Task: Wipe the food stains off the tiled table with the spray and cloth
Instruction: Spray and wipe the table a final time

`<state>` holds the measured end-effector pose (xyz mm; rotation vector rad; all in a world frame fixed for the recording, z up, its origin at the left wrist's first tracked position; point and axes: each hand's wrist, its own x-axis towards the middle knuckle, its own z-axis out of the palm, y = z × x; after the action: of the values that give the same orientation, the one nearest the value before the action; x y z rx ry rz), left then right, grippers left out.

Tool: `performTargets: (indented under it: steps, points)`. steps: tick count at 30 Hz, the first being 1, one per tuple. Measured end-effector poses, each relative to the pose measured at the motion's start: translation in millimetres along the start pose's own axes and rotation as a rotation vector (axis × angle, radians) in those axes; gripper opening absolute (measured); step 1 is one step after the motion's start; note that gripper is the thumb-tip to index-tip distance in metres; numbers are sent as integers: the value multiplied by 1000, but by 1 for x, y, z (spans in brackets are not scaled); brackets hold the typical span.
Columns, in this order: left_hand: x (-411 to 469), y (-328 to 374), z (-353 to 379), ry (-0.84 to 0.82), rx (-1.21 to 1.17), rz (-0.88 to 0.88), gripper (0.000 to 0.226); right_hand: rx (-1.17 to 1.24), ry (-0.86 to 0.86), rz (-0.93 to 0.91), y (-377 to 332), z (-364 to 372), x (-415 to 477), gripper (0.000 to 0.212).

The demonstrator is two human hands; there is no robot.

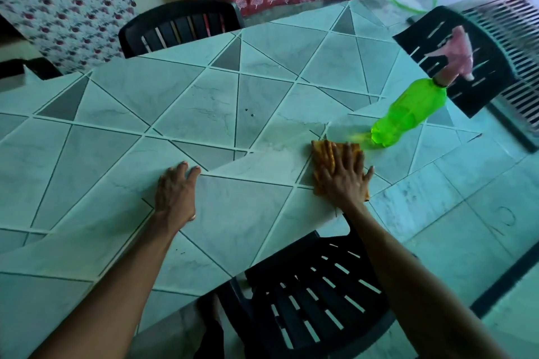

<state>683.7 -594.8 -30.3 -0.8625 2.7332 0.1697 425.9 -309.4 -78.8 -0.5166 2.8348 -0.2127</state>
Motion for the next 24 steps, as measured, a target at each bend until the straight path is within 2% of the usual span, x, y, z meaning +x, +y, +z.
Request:
performTargets:
  steps: [5, 9, 11, 14, 18, 24]
  points:
    - [-3, 1, -5, 10, -9, 3, 109, 24, -18, -34, -28, 19, -70, 73]
    - [-5, 0, -6, 8, -46, 0, 109, -50, -112, -374, -90, 34, -123, 77]
    - [-6, -2, -6, 9, -61, -1, 111, -58, -144, -535, -110, 37, -114, 75]
    - [-7, -6, -1, -4, -91, -10, 115, -155, -108, -618, -110, 32, -69, 74]
    - [-5, -8, 3, -3, -77, 0, 115, -202, -27, -394, -63, 2, -13, 74]
    - [-2, -7, 3, 7, -69, 11, 112, -8, -54, 9, 13, -15, -11, 71]
